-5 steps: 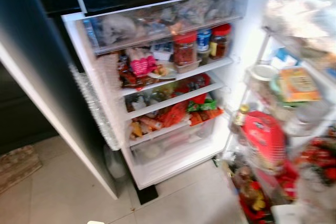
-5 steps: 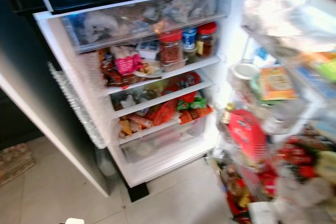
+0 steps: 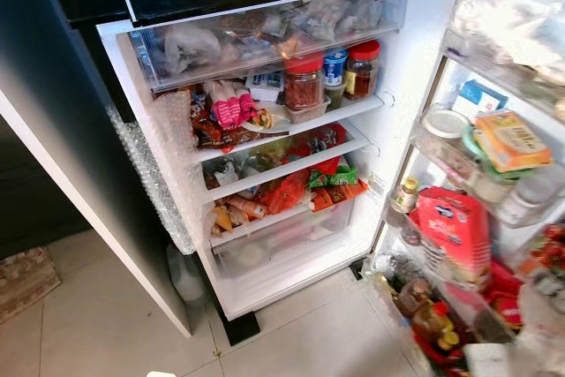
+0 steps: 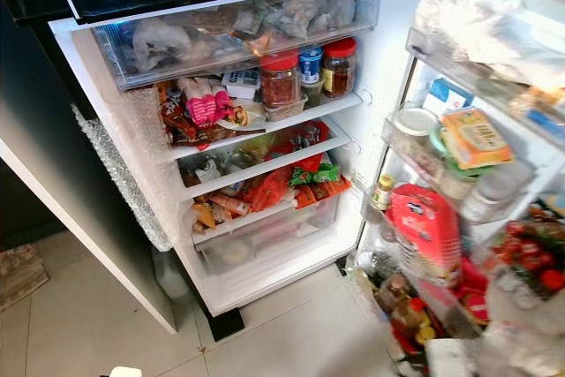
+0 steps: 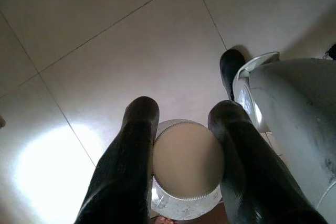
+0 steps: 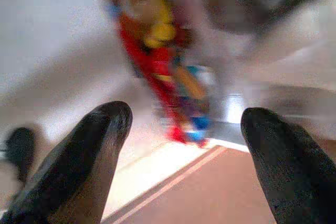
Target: Restocking fridge
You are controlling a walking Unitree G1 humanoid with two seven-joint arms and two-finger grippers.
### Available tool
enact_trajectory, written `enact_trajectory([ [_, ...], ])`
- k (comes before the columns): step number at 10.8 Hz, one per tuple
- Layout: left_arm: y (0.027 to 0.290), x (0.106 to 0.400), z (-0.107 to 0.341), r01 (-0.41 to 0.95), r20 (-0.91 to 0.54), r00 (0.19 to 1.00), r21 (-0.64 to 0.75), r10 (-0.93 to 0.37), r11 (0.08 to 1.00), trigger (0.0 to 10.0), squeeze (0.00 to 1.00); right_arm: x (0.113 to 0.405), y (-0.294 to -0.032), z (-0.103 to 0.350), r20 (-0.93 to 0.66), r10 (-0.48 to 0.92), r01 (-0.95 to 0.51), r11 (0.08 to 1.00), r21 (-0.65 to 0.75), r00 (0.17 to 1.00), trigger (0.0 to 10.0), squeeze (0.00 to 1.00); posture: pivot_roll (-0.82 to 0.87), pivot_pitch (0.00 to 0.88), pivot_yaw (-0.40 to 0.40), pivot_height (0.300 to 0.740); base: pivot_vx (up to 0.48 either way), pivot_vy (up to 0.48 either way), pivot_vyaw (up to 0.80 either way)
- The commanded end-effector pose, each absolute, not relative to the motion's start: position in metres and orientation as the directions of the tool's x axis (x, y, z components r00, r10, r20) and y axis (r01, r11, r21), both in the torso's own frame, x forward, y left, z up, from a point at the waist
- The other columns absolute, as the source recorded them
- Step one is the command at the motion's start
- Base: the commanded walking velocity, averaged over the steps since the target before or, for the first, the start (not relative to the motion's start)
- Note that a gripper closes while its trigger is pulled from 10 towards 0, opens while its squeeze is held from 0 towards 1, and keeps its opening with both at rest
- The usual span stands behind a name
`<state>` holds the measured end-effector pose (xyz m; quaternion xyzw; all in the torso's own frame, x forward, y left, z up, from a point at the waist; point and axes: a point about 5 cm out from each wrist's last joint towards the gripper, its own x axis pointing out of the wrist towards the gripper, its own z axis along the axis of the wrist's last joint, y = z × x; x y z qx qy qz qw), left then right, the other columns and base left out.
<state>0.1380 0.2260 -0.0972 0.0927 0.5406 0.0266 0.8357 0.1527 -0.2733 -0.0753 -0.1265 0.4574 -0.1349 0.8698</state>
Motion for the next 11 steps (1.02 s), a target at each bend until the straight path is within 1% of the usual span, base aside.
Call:
enact_trajectory([
  [1,0.229,0.135,-0.098,0.054,-0.901,0.407,0.185,0.148,0.981,10.0,0.00,0.153,-0.265,-0.079,-0.787,-0.307,0.132,0.951,-0.281,0.535,10.0,0.00,-0.06,0.000,0.020,0.740,0.000,0.000,0.00],
  [2,0.229,0.135,-0.097,0.054,-0.901,0.407,0.184,0.147,0.981,10.0,0.00,0.152,-0.260,-0.081,-0.798,-0.284,0.135,0.959,-0.251,0.531,10.0,0.00,-0.06,0.000,0.020,0.740,0.000,0.000,0.00],
  [3,0.229,0.135,-0.097,0.054,-0.901,0.407,0.184,0.147,0.981,10.0,0.00,0.152,-0.260,-0.081,-0.799,-0.283,0.135,0.959,-0.250,0.531,10.0,0.00,-0.06,0.000,0.020,0.740,0.000,0.000,0.00],
  [4,0.229,0.135,-0.097,0.059,-0.901,0.410,0.184,0.144,0.981,10.0,0.00,0.150,-0.244,-0.087,-0.827,-0.223,0.149,0.974,-0.169,0.516,10.0,0.00,-0.06,0.000,0.021,0.740,0.000,0.000,0.00],
  [5,0.229,0.135,-0.097,0.061,-0.901,0.411,0.183,0.143,0.981,10.0,0.00,0.149,-0.236,-0.089,-0.838,-0.194,0.155,0.979,-0.132,0.509,10.0,0.00,-0.06,0.000,0.021,0.740,0.000,0.000,0.00],
  [6,0.230,0.136,-0.097,0.067,-0.901,0.411,0.186,0.143,0.980,10.0,0.00,0.151,-0.227,-0.091,-0.843,-0.160,0.107,0.987,-0.122,0.514,10.0,0.00,-0.06,0.000,0.024,0.740,0.000,-0.247,0.00],
  [7,0.230,0.135,-0.097,0.073,-0.901,0.410,0.190,0.144,0.979,10.0,0.00,0.153,-0.222,-0.091,-0.845,-0.117,0.060,0.993,-0.100,0.521,10.0,0.00,-0.05,0.000,0.023,0.740,0.000,-0.386,0.80],
  [8,0.231,0.135,-0.097,0.071,-0.899,0.411,0.196,0.150,0.978,10.0,0.00,0.153,-0.223,-0.091,-0.846,-0.129,0.092,0.991,-0.094,0.517,10.0,0.00,-0.05,0.000,0.023,0.740,0.000,-0.420,0.80],
  [11,0.231,0.134,-0.097,0.074,-0.898,0.414,0.196,0.149,0.978,10.0,0.00,0.154,-0.225,-0.090,-0.848,-0.123,0.104,0.991,-0.080,0.516,10.0,0.00,-0.06,0.000,0.029,0.740,0.000,-0.423,0.00],
])
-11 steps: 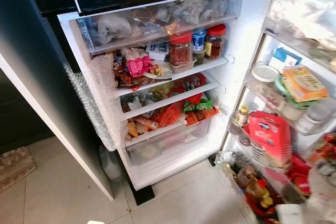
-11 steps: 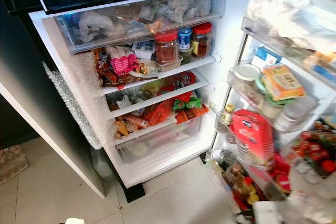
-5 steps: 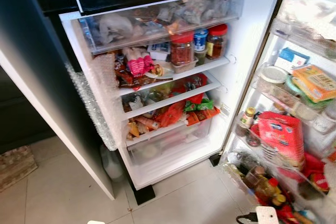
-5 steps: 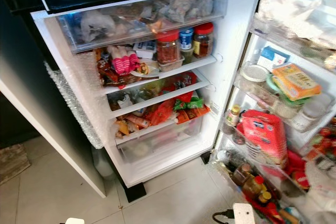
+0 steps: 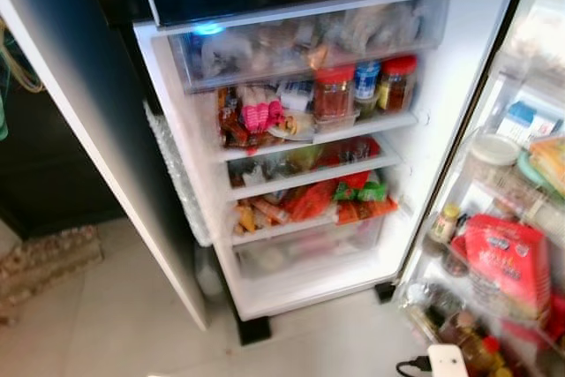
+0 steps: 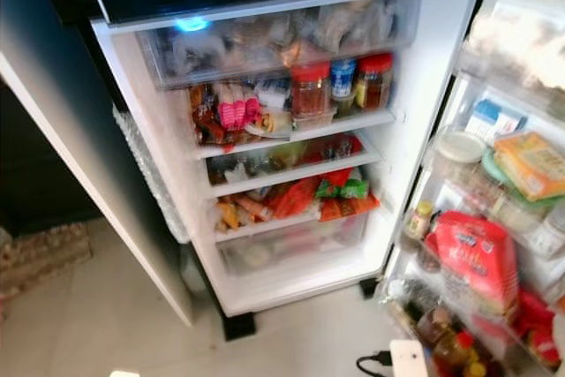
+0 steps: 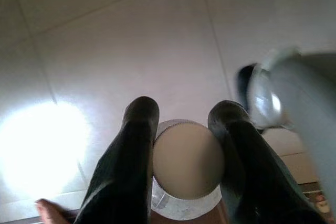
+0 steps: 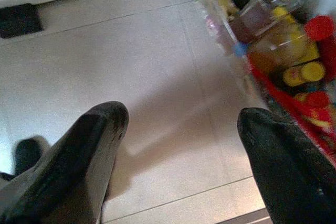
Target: Restocking fridge
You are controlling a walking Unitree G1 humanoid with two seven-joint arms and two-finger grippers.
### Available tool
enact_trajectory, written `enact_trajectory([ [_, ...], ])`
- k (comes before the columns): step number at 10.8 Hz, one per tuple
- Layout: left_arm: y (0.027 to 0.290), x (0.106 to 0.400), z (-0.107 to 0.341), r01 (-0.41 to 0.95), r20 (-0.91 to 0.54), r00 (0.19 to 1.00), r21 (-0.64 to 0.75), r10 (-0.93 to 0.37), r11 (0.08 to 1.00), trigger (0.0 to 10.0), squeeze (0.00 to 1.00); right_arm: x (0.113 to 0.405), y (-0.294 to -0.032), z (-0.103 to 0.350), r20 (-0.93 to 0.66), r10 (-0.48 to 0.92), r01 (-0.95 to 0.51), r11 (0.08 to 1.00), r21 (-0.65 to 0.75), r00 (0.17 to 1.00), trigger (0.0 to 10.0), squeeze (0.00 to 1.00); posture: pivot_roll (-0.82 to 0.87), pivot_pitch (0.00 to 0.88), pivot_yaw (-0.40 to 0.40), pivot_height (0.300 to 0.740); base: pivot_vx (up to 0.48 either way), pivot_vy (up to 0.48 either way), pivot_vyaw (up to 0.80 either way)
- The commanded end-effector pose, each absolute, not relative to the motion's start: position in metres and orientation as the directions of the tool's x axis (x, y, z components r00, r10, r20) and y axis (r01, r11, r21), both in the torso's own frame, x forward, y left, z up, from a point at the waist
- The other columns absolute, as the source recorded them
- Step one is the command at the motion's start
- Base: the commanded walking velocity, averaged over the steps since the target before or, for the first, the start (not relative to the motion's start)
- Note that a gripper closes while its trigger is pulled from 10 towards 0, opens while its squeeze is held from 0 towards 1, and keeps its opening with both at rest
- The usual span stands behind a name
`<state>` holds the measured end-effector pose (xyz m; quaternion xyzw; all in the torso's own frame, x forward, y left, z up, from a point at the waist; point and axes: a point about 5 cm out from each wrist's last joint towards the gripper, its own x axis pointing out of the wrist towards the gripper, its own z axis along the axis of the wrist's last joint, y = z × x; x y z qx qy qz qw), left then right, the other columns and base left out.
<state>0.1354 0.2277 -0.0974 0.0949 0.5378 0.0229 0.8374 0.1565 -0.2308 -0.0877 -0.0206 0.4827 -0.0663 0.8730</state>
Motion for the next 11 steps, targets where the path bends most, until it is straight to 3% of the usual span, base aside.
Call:
enact_trajectory([
  [1,0.232,0.134,-0.097,0.077,-0.898,0.415,0.197,0.148,0.977,10.0,0.00,0.153,-0.223,-0.091,-0.851,-0.115,0.096,0.992,-0.077,0.512,10.0,0.00,-0.06,0.000,0.032,0.740,0.000,-0.412,0.00],
  [3,0.232,0.133,-0.097,0.082,-0.897,0.415,0.199,0.149,0.976,10.0,0.00,0.151,-0.220,-0.093,-0.858,-0.104,0.084,0.994,-0.072,0.502,10.0,0.00,-0.06,0.000,0.038,0.740,0.000,-0.343,0.00],
  [5,0.232,0.134,-0.096,0.076,-0.887,0.438,0.201,0.149,0.977,10.0,0.00,0.150,-0.216,-0.094,-0.861,-0.085,0.067,0.996,-0.059,0.501,10.0,0.00,-0.06,0.000,0.044,0.740,0.000,0.000,0.00],
  [7,0.235,0.139,-0.093,0.016,-0.834,0.515,0.238,0.196,0.971,10.0,0.00,0.149,-0.215,-0.094,-0.861,-0.088,0.075,0.995,-0.058,0.502,10.0,0.00,-0.06,0.000,0.047,0.740,0.000,0.000,0.00],
  [10,0.235,0.140,-0.092,0.001,-0.827,0.524,0.240,0.204,0.971,10.0,0.00,0.149,-0.215,-0.094,-0.861,-0.086,0.070,0.996,-0.059,0.502,10.0,0.00,-0.07,0.000,0.050,0.740,0.000,0.000,0.00],
  [11,0.233,0.213,-0.050,-0.077,-0.581,0.787,0.239,0.206,0.968,10.0,0.00,0.146,-0.211,-0.096,-0.865,-0.071,0.053,0.997,-0.052,0.497,10.0,0.00,-0.07,0.000,0.058,0.740,0.000,0.000,0.00],
])
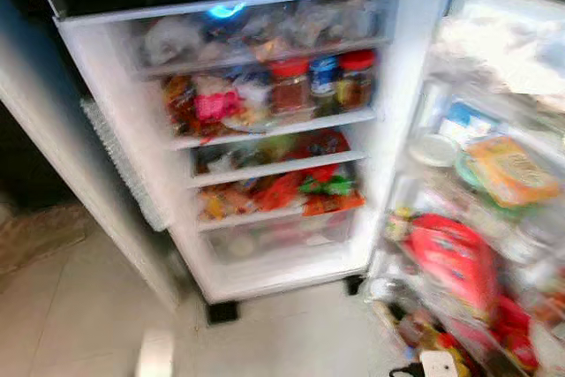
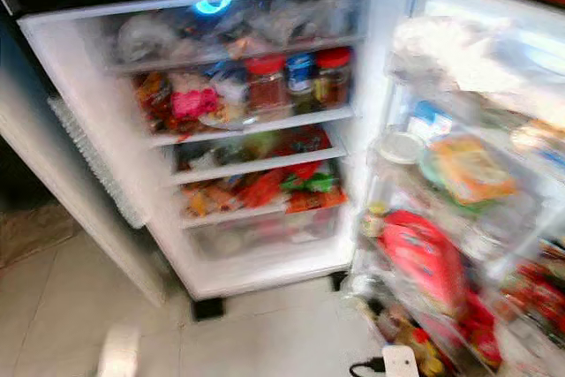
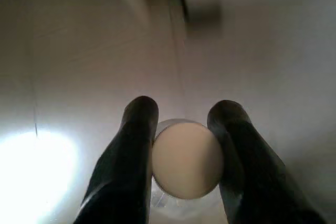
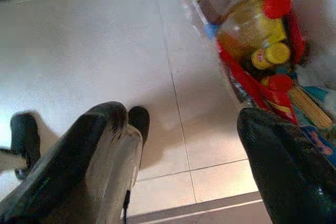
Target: Restocking fridge
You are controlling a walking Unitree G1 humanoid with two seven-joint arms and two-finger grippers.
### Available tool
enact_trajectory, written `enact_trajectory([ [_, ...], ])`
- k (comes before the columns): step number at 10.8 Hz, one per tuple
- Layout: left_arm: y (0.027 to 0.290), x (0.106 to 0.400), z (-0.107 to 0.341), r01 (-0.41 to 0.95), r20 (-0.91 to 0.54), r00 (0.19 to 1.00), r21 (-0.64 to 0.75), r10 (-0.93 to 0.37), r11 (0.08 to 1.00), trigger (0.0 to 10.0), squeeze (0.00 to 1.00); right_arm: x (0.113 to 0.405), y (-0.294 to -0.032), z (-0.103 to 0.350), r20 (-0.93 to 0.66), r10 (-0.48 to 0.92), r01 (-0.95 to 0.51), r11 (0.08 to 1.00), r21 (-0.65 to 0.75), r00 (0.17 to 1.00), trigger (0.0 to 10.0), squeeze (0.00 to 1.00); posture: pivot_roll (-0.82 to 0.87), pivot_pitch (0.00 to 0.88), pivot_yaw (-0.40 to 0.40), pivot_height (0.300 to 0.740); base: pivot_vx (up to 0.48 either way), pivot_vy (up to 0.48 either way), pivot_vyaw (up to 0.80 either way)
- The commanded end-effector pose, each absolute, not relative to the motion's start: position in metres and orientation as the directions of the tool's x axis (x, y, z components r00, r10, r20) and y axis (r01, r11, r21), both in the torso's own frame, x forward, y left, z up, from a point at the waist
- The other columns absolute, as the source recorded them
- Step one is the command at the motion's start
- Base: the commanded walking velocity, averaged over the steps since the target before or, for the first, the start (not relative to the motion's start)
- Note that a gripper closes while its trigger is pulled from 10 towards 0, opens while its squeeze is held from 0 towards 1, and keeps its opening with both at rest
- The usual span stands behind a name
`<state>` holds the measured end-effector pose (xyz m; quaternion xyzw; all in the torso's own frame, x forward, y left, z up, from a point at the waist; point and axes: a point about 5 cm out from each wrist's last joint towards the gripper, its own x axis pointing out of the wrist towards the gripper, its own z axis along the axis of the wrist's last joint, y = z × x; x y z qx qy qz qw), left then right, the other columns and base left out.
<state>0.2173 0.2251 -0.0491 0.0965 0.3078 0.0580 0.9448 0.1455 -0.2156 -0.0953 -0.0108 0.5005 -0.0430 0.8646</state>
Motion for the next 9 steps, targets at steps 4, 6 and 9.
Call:
enact_trajectory([
  [4,0.204,0.269,0.011,-0.020,-0.187,0.981,0.136,0.045,0.991,10.0,0.00,0.142,-0.211,-0.098,-0.873,-0.062,0.043,0.998,-0.046,0.484,10.0,0.00,-0.07,0.000,0.065,0.740,0.000,0.000,0.00],
  [6,0.194,0.263,0.020,0.027,-0.108,0.994,0.107,-0.015,0.994,10.0,0.00,0.142,-0.216,-0.097,-0.869,-0.073,0.050,0.997,-0.055,0.489,10.0,0.00,-0.06,0.000,0.051,0.740,0.000,0.000,0.00],
  [9,0.194,0.259,0.023,0.049,-0.109,0.993,0.081,-0.040,0.995,10.0,0.00,0.140,-0.218,-0.097,-0.874,-0.076,0.051,0.997,-0.059,0.480,10.0,0.00,-0.04,0.000,0.033,0.740,0.000,0.000,0.00],
])
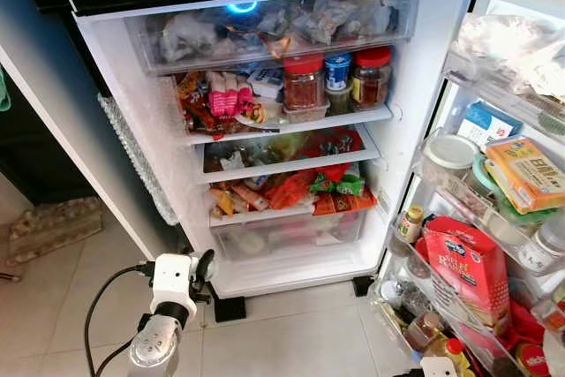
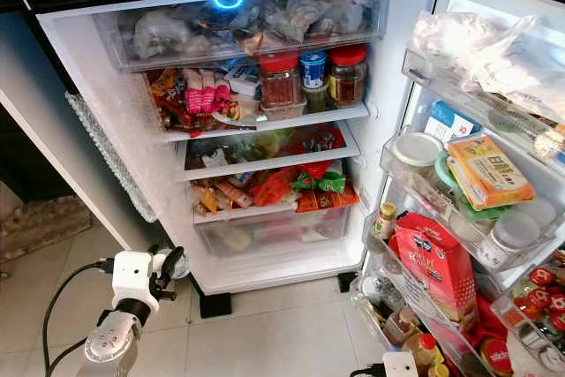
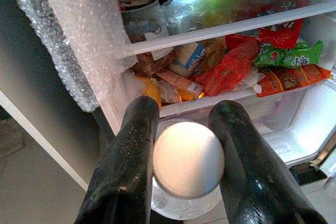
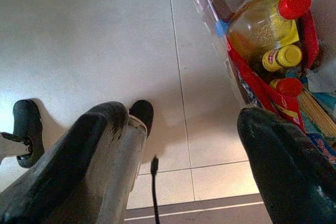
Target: Restocking fridge
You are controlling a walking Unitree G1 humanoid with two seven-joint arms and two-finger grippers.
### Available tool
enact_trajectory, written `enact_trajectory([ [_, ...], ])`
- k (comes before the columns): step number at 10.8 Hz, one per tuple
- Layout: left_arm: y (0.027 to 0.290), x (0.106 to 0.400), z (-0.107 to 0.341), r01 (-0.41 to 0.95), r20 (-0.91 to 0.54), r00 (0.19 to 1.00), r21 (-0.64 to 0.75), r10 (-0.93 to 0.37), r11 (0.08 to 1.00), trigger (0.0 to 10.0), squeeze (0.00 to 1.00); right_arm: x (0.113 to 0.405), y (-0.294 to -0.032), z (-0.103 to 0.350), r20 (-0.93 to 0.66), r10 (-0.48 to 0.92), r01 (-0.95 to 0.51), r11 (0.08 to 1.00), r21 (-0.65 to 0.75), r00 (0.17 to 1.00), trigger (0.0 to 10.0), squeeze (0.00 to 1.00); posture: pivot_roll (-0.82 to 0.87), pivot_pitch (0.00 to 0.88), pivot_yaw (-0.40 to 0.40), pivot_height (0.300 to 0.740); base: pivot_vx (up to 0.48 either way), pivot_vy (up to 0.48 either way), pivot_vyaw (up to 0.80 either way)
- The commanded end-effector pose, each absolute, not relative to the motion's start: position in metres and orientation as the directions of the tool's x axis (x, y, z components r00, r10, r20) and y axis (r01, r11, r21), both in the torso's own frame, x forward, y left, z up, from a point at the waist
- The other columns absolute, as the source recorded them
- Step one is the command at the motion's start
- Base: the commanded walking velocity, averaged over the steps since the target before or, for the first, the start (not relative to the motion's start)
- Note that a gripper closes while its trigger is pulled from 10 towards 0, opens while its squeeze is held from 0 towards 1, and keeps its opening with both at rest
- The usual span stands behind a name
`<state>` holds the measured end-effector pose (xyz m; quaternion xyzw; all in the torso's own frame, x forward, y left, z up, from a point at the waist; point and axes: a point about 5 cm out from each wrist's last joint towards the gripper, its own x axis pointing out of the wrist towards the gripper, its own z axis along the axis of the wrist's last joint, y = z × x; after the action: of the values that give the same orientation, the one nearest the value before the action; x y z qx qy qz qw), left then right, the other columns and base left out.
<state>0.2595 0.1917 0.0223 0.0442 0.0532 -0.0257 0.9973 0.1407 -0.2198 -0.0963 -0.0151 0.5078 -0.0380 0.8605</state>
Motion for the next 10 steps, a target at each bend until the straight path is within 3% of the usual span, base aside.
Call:
enact_trajectory([
  [1,0.194,0.260,0.025,0.055,-0.108,0.993,0.071,-0.048,0.996,10.0,0.00,0.140,-0.217,-0.097,-0.877,-0.074,0.055,0.997,-0.054,0.476,10.0,0.00,-0.04,0.000,0.032,0.740,0.000,0.000,0.00],
  [3,0.191,0.262,0.029,0.095,-0.121,0.989,0.061,-0.087,0.994,10.0,0.00,0.142,-0.219,-0.096,-0.873,-0.084,0.053,0.996,-0.066,0.480,10.0,0.00,-0.04,0.000,0.033,0.740,0.296,0.000,-0.78],
  [10,0.193,0.270,0.036,0.082,-0.130,0.989,0.059,-0.074,0.995,10.0,0.00,0.147,-0.219,-0.094,-0.868,-0.063,0.005,0.998,-0.070,0.492,10.0,0.00,-0.05,0.000,0.028,0.740,0.320,0.000,0.00],
])
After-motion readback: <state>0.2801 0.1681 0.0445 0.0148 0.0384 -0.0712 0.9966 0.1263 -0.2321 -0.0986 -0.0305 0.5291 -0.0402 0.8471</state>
